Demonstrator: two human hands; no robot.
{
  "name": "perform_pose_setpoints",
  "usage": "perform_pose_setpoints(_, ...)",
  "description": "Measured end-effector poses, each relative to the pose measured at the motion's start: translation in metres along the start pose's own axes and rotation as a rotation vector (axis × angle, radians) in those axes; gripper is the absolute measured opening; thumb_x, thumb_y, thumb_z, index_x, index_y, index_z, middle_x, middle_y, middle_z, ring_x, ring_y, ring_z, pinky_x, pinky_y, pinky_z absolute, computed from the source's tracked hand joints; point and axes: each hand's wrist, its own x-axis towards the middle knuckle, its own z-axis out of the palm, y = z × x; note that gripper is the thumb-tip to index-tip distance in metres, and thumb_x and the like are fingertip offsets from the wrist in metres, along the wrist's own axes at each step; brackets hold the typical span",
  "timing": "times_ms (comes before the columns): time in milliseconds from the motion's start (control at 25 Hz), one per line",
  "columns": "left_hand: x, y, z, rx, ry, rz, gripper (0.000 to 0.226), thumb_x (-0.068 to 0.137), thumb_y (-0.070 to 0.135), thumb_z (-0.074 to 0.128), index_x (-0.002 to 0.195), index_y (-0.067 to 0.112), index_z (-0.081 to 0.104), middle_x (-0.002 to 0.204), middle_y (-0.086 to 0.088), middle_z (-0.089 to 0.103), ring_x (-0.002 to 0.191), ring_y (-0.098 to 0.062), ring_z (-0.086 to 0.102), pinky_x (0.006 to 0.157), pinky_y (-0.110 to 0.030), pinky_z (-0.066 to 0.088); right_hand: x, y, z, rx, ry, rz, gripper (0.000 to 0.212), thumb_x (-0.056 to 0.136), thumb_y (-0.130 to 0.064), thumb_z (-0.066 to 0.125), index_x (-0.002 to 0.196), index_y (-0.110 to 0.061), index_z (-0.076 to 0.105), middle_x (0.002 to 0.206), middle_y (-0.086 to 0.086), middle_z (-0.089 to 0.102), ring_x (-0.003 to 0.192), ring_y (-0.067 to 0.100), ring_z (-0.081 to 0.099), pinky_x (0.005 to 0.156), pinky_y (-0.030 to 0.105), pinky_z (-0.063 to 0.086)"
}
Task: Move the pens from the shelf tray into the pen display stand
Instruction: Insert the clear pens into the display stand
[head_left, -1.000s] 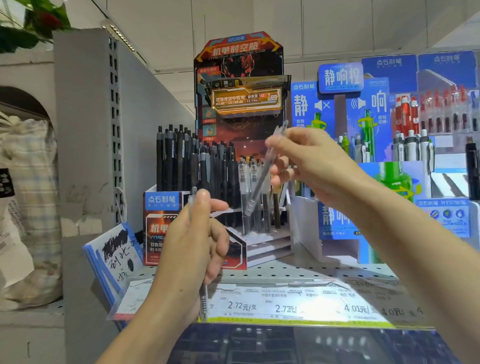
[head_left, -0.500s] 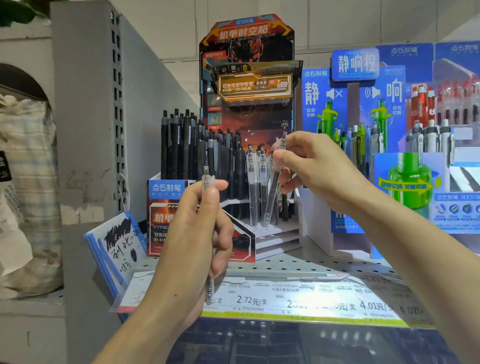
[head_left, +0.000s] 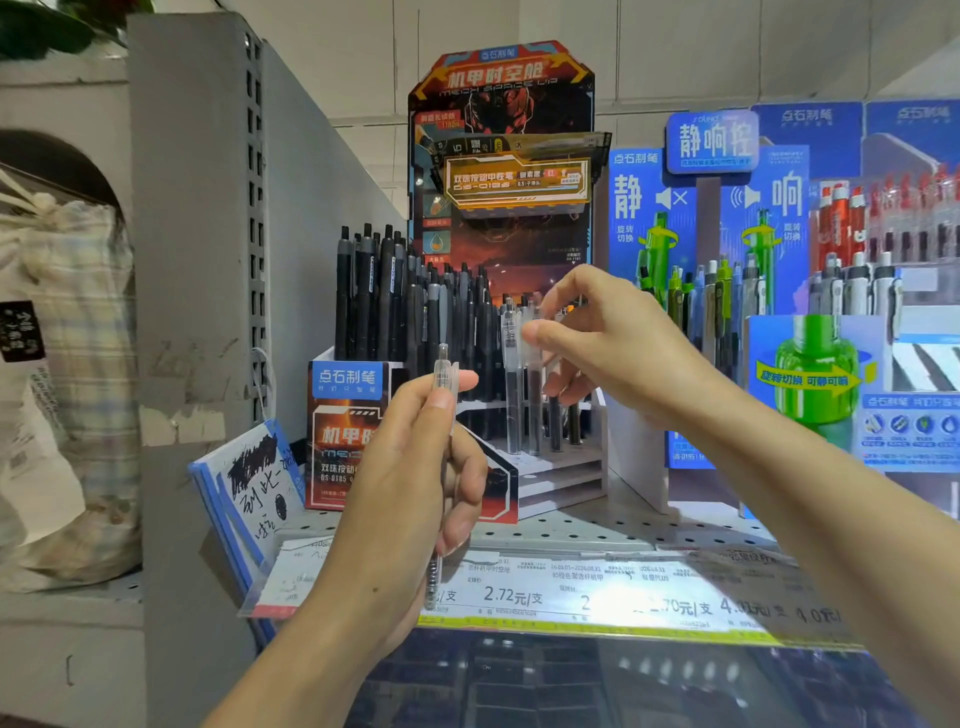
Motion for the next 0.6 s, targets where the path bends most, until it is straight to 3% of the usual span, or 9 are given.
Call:
perform_pose_setpoints(240, -0.001, 0.0, 0.0, 0.008, -0.007, 0.005, 0.026, 0.102, 0.047, 0.044, 0.117, 0.041, 0.064, 0.063, -0.004, 0.053, 0.041, -0.011, 0.039, 0.037, -0.022, 0.032, 0.007, -0.009, 0.005, -0.223, 0.046, 0.018, 0.02, 0.093, -0.023, 0.071, 0.083, -0.007, 0.064, 0.065, 0.009, 0.072, 0.05, 0.017, 0.071, 0.053, 0.04, 0.063)
perform_pose_setpoints(400, -0.001, 0.0, 0.0, 0.007, -0.003, 0.006, 0.027, 0.099, 0.049, 0.045, 0.117, 0.042, 0.065, 0.064, -0.005, 0.053, 0.04, -0.011, 0.039, 0.038, -0.021, 0.031, 0.008, -0.013, 0.004, -0.319, -0.019, 0.052, 0.03, 0.096, -0.032, 0.065, 0.081, -0.006, 0.068, 0.061, 0.009, 0.072, 0.052, 0.022, 0.072, 0.059, 0.044, 0.063)
perform_pose_setpoints(520, -0.001, 0.0, 0.001, 0.007, -0.001, 0.004, 0.027, 0.099, 0.05, 0.046, 0.116, 0.042, 0.065, 0.063, -0.006, 0.053, 0.039, -0.011, 0.039, 0.038, -0.02, 0.031, 0.005, -0.013, 0.007, -0.418, 0.028, 0.023, 0.046, 0.091, -0.045, 0.069, 0.082, 0.0, 0.064, 0.064, 0.015, 0.071, 0.058, 0.028, 0.069, 0.066, 0.047, 0.061)
perform_pose_setpoints(600, -0.001, 0.0, 0.001, 0.012, -0.001, 0.011, 0.027, 0.097, 0.05, 0.047, 0.116, 0.042, 0.065, 0.063, -0.006, 0.053, 0.039, -0.012, 0.039, 0.038, -0.02, 0.031, 0.005, -0.013, 0.007, -0.405, 0.023, 0.035, 0.046, 0.091, -0.042, 0.069, 0.08, 0.002, 0.065, 0.065, 0.016, 0.071, 0.057, 0.028, 0.069, 0.066, 0.045, 0.062)
